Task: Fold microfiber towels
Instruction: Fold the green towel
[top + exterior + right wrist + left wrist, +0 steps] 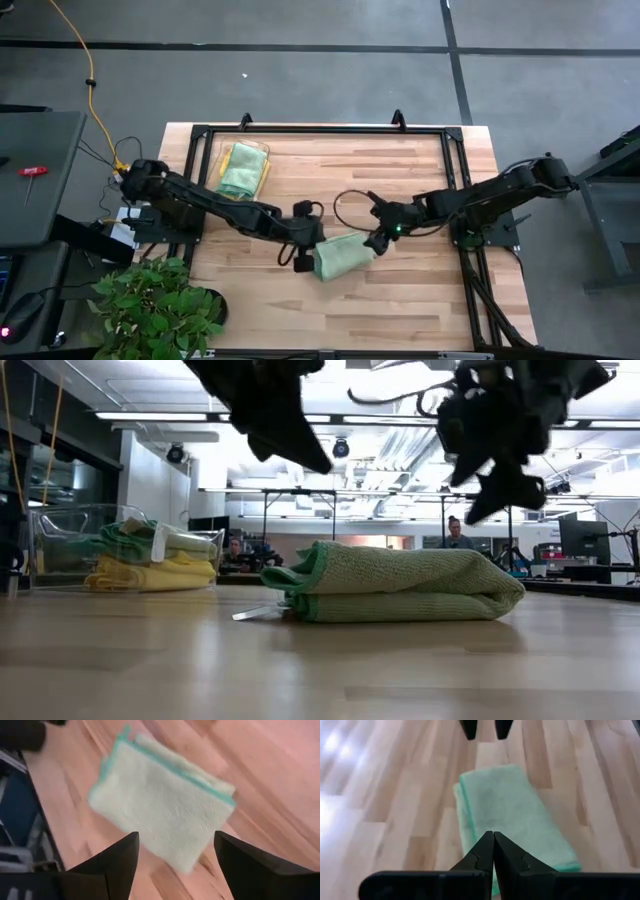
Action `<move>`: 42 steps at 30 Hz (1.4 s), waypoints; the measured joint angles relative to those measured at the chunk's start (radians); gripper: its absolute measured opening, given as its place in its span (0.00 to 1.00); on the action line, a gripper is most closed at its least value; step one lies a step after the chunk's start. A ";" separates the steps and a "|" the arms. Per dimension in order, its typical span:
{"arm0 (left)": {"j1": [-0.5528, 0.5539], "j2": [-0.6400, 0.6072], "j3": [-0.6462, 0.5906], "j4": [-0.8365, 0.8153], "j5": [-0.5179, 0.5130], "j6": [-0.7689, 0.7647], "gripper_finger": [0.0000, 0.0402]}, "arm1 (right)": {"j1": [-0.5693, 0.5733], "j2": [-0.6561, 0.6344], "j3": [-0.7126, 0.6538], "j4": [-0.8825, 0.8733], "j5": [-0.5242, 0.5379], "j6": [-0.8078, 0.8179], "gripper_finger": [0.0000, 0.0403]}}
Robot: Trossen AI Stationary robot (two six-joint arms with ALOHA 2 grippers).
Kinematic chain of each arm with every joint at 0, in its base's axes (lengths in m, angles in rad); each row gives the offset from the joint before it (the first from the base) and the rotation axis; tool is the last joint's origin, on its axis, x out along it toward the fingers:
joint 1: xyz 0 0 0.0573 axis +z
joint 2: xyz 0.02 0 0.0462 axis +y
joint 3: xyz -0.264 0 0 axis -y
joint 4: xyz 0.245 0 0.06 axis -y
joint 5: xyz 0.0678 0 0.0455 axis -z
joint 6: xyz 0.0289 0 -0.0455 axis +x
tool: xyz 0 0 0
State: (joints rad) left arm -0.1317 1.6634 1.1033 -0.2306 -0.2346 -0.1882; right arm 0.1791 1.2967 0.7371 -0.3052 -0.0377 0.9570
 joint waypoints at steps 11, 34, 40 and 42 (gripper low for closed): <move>-0.015 0.150 -0.002 0.223 0.096 -0.105 0.00 | 0.052 0.050 -0.103 0.095 -0.010 0.020 0.62; 0.013 0.254 -0.011 0.065 0.062 0.133 0.00 | 0.086 0.293 -0.086 0.239 0.117 0.103 0.62; 0.067 0.240 -0.010 -0.003 0.024 0.239 0.00 | 0.092 0.292 -0.087 0.238 0.117 0.073 0.62; 0.079 0.227 -0.008 -0.022 0.025 0.244 0.00 | 0.092 0.292 -0.087 0.231 0.117 0.073 0.62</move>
State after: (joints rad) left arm -0.0532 1.8908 1.0956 -0.2525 -0.2097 0.0560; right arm 0.2714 1.5892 0.6498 -0.0741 0.0792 1.0302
